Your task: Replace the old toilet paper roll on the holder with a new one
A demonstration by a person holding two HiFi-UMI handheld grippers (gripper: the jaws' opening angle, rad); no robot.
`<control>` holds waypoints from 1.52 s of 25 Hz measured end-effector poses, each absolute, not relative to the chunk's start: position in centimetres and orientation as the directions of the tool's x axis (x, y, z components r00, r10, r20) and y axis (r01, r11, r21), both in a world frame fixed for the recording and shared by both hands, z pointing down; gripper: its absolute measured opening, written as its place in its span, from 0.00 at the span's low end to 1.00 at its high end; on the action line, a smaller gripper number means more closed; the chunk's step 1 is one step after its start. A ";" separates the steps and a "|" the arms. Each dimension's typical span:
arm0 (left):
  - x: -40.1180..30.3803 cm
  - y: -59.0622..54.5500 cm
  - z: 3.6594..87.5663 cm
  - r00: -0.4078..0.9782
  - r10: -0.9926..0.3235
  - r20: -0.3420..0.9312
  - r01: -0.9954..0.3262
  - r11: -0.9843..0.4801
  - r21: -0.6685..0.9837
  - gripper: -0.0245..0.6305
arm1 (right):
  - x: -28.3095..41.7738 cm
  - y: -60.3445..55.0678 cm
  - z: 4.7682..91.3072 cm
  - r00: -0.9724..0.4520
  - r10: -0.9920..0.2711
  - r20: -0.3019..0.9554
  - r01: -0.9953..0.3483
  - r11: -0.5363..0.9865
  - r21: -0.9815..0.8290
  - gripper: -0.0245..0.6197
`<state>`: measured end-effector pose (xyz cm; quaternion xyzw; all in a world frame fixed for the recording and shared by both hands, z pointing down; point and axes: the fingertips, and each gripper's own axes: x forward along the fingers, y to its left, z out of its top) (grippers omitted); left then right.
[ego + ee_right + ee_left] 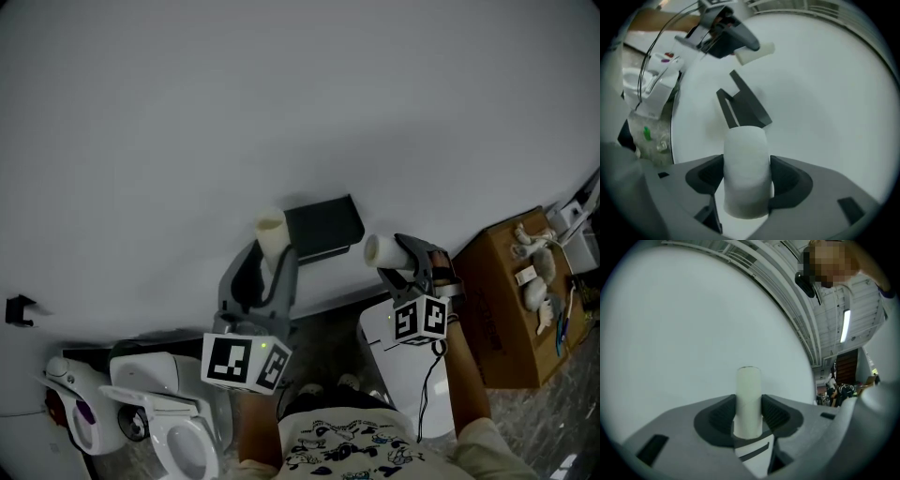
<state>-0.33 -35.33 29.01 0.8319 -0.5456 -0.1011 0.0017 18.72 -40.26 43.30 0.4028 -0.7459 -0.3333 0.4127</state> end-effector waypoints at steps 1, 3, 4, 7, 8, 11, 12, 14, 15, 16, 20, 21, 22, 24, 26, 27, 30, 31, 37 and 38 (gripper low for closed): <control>-0.6 -35.2 28.8 0.379 -0.910 -0.170 -0.910 -0.400 0.112 0.31 | 18.5 -40.5 43.6 -0.319 -0.880 0.352 -0.264 0.439 0.859 0.52; -1.1 -35.0 28.6 0.370 -0.913 -0.174 -0.914 -0.391 0.106 0.31 | 17.8 -40.9 44.0 -0.301 -0.884 0.358 -0.156 0.416 0.896 0.52; -1.3 -34.9 28.6 0.366 -0.914 -0.174 -0.916 -0.387 0.103 0.31 | 17.4 -41.1 44.3 -0.298 -0.884 0.362 -0.113 0.409 0.906 0.52; -2.1 -34.6 28.4 0.354 -0.919 -0.174 -0.922 -0.374 0.102 0.31 | 16.2 -41.3 45.0 -0.300 -0.878 0.373 -0.041 0.403 0.914 0.52; -2.5 -34.6 28.4 0.350 -0.921 -0.173 -0.924 -0.370 0.101 0.31 | 15.7 -41.3 45.2 -0.303 -0.876 0.376 -0.036 0.405 0.914 0.52; -3.2 -34.4 28.4 0.338 -0.925 -0.171 -0.929 -0.357 0.098 0.31 | 14.9 -41.4 45.5 -0.312 -0.872 0.376 -0.039 0.408 0.912 0.52; -3.3 -34.5 28.5 0.334 -0.927 -0.170 -0.930 -0.354 0.098 0.31 | 14.9 -41.5 45.5 -0.313 -0.873 0.374 -0.042 0.406 0.913 0.52; -3.4 -34.4 28.6 0.329 -0.929 -0.166 -0.932 -0.348 0.100 0.31 | 15.0 -41.7 45.6 -0.312 -0.876 0.368 -0.050 0.401 0.915 0.52; -3.4 -34.4 28.6 0.328 -0.930 -0.165 -0.932 -0.347 0.101 0.31 | 15.0 -41.8 45.5 -0.309 -0.878 0.364 -0.053 0.398 0.916 0.52; -3.5 -34.3 28.7 0.328 -0.930 -0.165 -0.932 -0.347 0.102 0.31 | 15.0 -42.0 45.5 -0.307 -0.881 0.361 -0.053 0.394 0.918 0.52; -3.8 -34.1 28.7 0.322 -0.932 -0.164 -0.934 -0.341 0.106 0.31 | 14.4 -42.3 45.4 -0.308 -0.886 0.347 -0.045 0.378 0.925 0.52; -3.9 -34.0 28.7 0.320 -0.933 -0.163 -0.935 -0.339 0.106 0.31 | 14.1 -42.4 45.5 -0.311 -0.886 0.344 -0.044 0.375 0.926 0.52; -4.0 -33.9 28.7 0.318 -0.934 -0.162 -0.936 -0.337 0.105 0.31 | 13.9 -42.4 45.5 -0.315 -0.885 0.342 -0.042 0.373 0.927 0.52; -4.3 -33.8 28.7 0.311 -0.937 -0.160 -0.939 -0.329 0.101 0.31 | 13.3 -42.3 45.6 -0.323 -0.884 0.336 -0.043 0.369 0.929 0.52; -4.7 -33.6 28.8 0.300 -0.941 -0.158 -0.943 -0.317 0.096 0.31 | 12.5 -42.2 45.6 -0.337 -0.884 0.323 -0.040 0.356 0.933 0.52; -5.0 -33.5 28.8 0.295 -0.943 -0.157 -0.946 -0.311 0.093 0.31 | 12.0 -42.1 45.6 -0.345 -0.885 0.313 -0.033 0.345 0.938 0.52; -5.8 -33.1 28.7 0.281 -0.947 -0.157 -0.950 -0.297 0.095 0.31 | 10.4 -41.7 45.7 -0.369 -0.885 0.284 -0.001 0.306 0.952 0.52; -6.0 -33.0 28.7 0.278 -0.948 -0.158 -0.951 -0.295 0.096 0.31 | 9.9 -41.5 45.7 -0.377 -0.885 0.275 0.006 0.294 0.956 0.52; -6.8 -32.3 28.6 0.263 -0.952 -0.159 -0.955 -0.280 0.096 0.31 | 6.6 -40.4 45.5 -0.435 -0.866 0.246 0.037 0.255 0.966 0.52; -6.9 -32.1 28.7 0.261 -0.952 -0.158 -0.956 -0.278 0.096 0.31 | 6.1 -40.2 45.5 -0.445 -0.862 0.244 0.037 0.254 0.966 0.52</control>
